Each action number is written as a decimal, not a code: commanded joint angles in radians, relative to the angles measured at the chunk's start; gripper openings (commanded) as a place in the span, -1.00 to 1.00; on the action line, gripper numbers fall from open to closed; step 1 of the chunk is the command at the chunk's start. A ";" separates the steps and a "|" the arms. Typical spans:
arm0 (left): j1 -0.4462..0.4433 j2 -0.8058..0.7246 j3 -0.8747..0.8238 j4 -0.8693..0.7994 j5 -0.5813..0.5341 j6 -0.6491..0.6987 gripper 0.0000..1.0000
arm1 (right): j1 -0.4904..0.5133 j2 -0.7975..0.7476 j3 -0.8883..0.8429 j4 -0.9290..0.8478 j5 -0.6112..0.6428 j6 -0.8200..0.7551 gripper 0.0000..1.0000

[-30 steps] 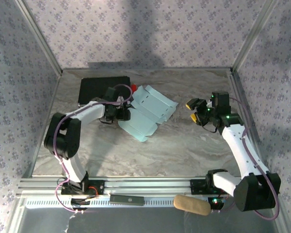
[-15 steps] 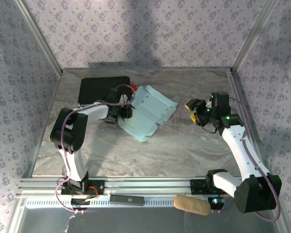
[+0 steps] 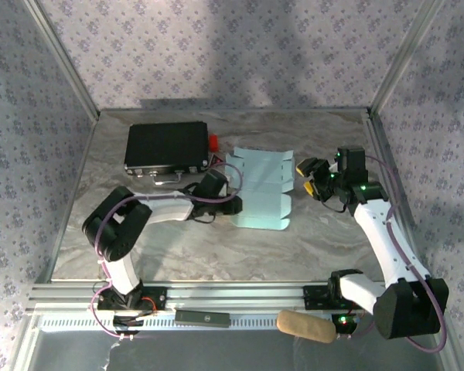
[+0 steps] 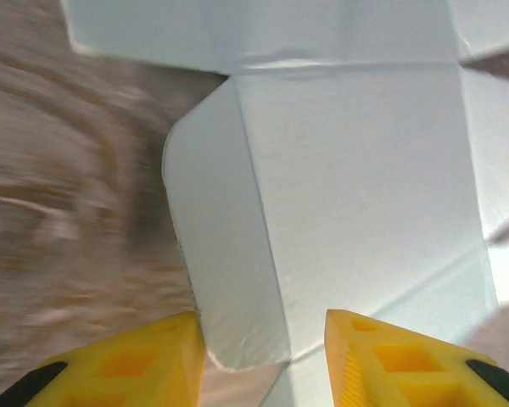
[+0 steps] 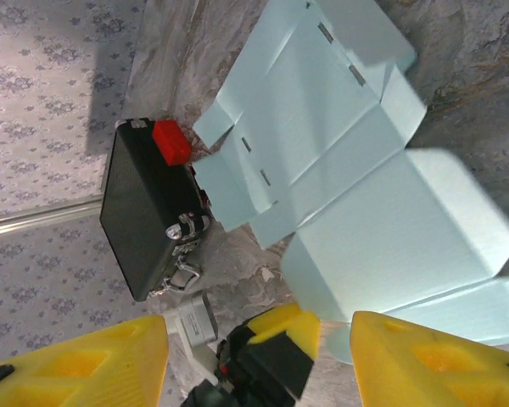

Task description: Fold the paper box

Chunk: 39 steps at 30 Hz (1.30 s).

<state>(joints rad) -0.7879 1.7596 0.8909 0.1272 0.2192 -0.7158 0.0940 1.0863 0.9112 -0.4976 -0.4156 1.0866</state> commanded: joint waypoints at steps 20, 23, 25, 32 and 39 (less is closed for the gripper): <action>0.217 0.214 0.586 -0.532 -0.039 0.101 0.42 | -0.034 -0.002 0.026 -0.049 0.003 -0.064 0.19; 0.215 0.277 0.657 -0.584 -0.062 0.110 0.33 | -0.042 -0.008 0.022 -0.053 -0.003 -0.067 0.19; 0.209 0.309 0.681 -0.594 -0.075 0.111 0.28 | -0.046 -0.014 0.018 -0.053 -0.005 -0.066 0.19; 0.176 0.366 0.669 -0.530 -0.111 0.086 0.10 | -0.049 -0.014 0.006 -0.040 -0.012 -0.050 0.17; 0.145 0.347 0.594 -0.362 -0.170 0.081 -0.75 | -0.017 -0.006 0.019 -0.062 0.037 0.009 0.18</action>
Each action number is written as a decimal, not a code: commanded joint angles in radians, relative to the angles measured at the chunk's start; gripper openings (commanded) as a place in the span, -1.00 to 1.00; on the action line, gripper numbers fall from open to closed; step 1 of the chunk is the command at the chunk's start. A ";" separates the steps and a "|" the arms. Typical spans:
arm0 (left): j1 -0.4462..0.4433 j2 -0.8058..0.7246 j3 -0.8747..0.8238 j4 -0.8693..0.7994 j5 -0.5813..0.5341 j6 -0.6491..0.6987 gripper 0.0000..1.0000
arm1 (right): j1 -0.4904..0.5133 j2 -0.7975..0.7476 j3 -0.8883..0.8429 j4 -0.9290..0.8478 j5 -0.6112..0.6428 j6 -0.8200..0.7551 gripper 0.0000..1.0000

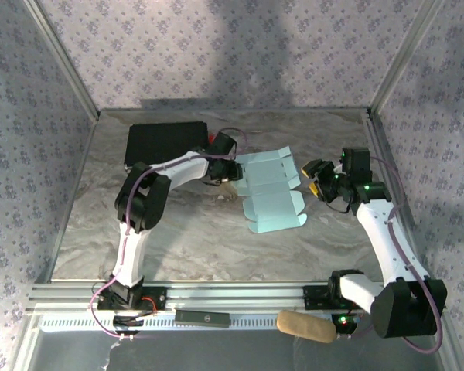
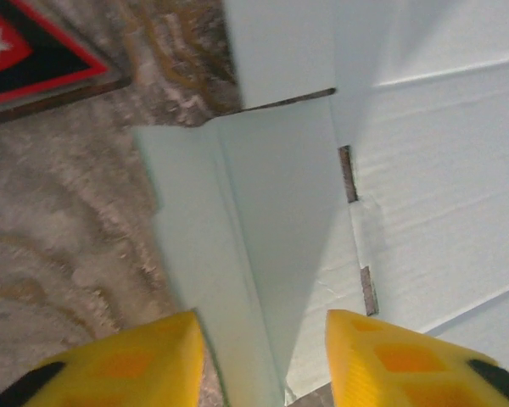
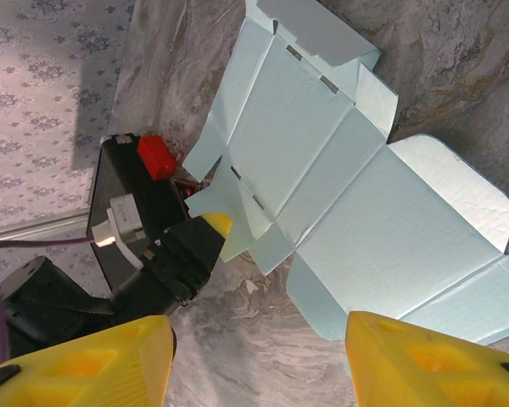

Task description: Fold the paper box

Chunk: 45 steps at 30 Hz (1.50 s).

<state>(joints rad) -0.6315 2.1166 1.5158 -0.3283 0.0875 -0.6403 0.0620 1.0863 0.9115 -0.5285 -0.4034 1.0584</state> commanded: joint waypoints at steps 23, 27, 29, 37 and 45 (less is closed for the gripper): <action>-0.308 -0.460 -0.785 1.153 -0.556 0.251 -1.00 | 0.282 0.389 0.351 0.031 0.267 0.543 0.41; -0.329 -0.480 -0.806 1.159 -0.574 0.279 -1.00 | 0.263 0.483 0.385 0.047 0.204 0.552 0.42; -0.335 -0.493 -0.817 1.158 -0.581 0.290 -1.00 | 0.256 0.529 0.426 0.015 0.170 0.553 0.41; -0.349 -0.491 -0.809 1.147 -0.578 0.314 -1.00 | 0.248 0.555 0.457 0.019 0.147 0.515 0.34; -0.350 -0.485 -0.813 1.148 -0.572 0.334 -1.00 | 0.244 0.452 0.414 0.012 0.246 0.496 0.38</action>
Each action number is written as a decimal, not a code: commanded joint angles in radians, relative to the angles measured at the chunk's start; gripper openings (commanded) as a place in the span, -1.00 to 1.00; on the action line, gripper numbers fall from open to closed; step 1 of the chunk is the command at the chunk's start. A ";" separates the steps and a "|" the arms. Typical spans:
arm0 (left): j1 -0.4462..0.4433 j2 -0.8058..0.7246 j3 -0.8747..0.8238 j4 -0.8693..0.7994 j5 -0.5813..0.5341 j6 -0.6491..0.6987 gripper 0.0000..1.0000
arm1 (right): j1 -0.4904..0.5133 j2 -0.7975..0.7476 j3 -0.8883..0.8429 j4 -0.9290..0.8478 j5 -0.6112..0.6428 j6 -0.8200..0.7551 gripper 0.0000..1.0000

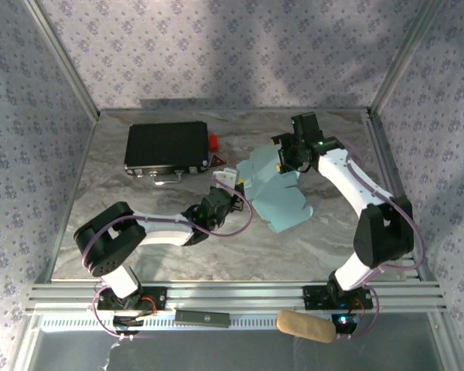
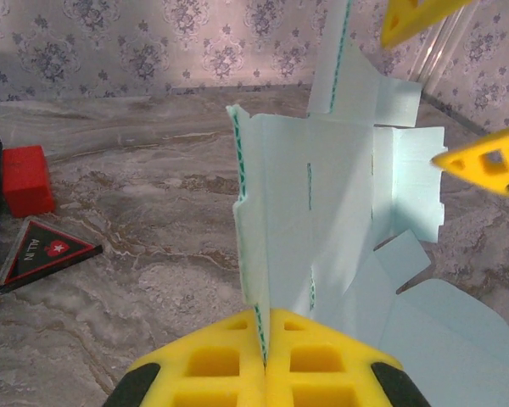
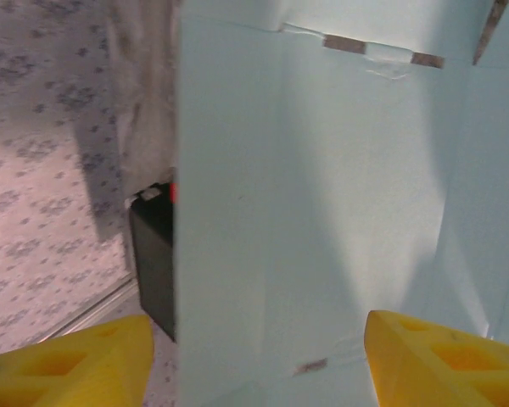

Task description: Fold the paper box

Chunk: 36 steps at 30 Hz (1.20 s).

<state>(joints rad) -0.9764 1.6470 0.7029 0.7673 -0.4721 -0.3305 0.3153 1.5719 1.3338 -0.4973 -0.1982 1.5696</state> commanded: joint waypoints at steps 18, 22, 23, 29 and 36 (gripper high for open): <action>-0.007 -0.029 0.001 0.027 -0.015 0.054 -1.00 | -0.068 0.229 0.151 -0.026 -0.230 -0.082 -0.08; -0.007 -0.028 0.002 0.022 -0.014 0.056 -1.00 | -0.074 0.210 0.112 -0.009 -0.229 -0.081 -0.41; -0.007 -0.028 0.002 0.023 -0.017 0.056 -1.00 | -0.073 0.203 0.099 -0.004 -0.224 -0.079 -0.48; -0.004 -0.055 -0.024 -0.026 -0.048 0.033 -0.95 | -0.059 0.141 0.007 0.034 -0.194 -0.055 -0.95; 0.044 -0.276 -0.062 -0.433 0.003 -0.236 0.16 | 0.016 0.063 -0.131 0.146 -0.095 0.000 -1.00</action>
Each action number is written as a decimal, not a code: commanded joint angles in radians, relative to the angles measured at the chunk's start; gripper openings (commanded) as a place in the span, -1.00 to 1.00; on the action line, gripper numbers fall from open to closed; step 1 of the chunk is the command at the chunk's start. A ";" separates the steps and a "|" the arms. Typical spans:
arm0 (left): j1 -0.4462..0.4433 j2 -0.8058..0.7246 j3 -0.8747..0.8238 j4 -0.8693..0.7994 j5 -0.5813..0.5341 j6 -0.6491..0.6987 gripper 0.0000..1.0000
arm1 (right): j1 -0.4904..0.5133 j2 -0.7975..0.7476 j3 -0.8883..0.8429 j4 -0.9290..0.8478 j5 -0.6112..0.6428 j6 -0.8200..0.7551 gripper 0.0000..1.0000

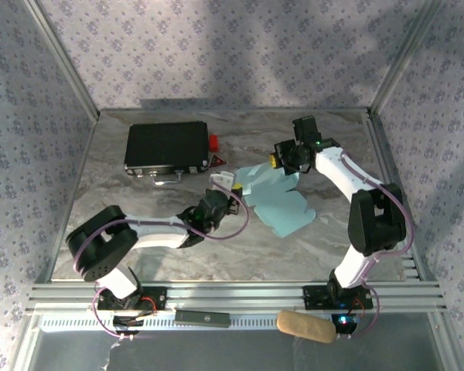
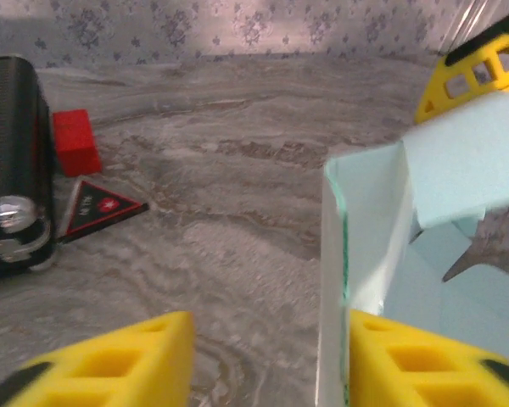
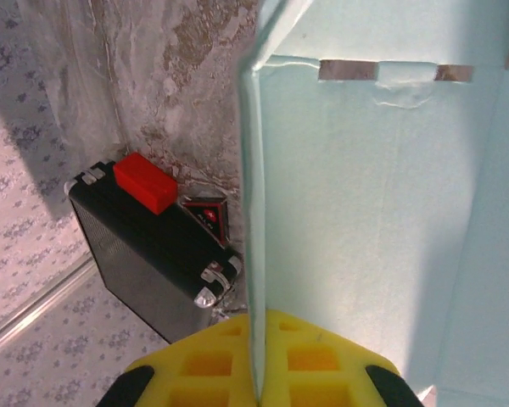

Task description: Fold the paper box

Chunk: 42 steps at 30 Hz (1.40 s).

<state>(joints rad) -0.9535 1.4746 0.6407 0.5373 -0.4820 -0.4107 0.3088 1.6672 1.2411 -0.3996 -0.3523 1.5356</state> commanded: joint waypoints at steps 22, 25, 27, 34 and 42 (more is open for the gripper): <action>0.107 -0.244 0.245 -0.861 0.294 -0.414 -0.28 | 0.154 -0.151 -0.231 0.274 0.260 -0.017 -1.00; 0.131 -0.259 0.157 -0.803 0.288 -0.390 -0.32 | 0.172 -0.160 -0.321 0.459 0.261 -0.049 -1.00; 0.132 -0.286 0.102 -0.769 0.258 -0.370 -0.28 | 0.182 -0.165 -0.369 0.561 0.263 -0.066 -1.00; 0.120 -0.375 -0.011 -0.607 0.301 -0.303 0.07 | 0.216 -0.144 -0.432 0.684 0.256 -0.105 -1.00; 0.131 -0.335 0.020 -0.584 0.400 -0.297 0.03 | 0.209 -0.143 -0.494 0.790 0.211 -0.133 -1.00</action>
<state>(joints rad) -0.8135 1.1290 0.6216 -0.0994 -0.1310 -0.7441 0.5232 1.5211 0.7654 0.3244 -0.1200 1.4380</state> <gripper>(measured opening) 0.536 0.070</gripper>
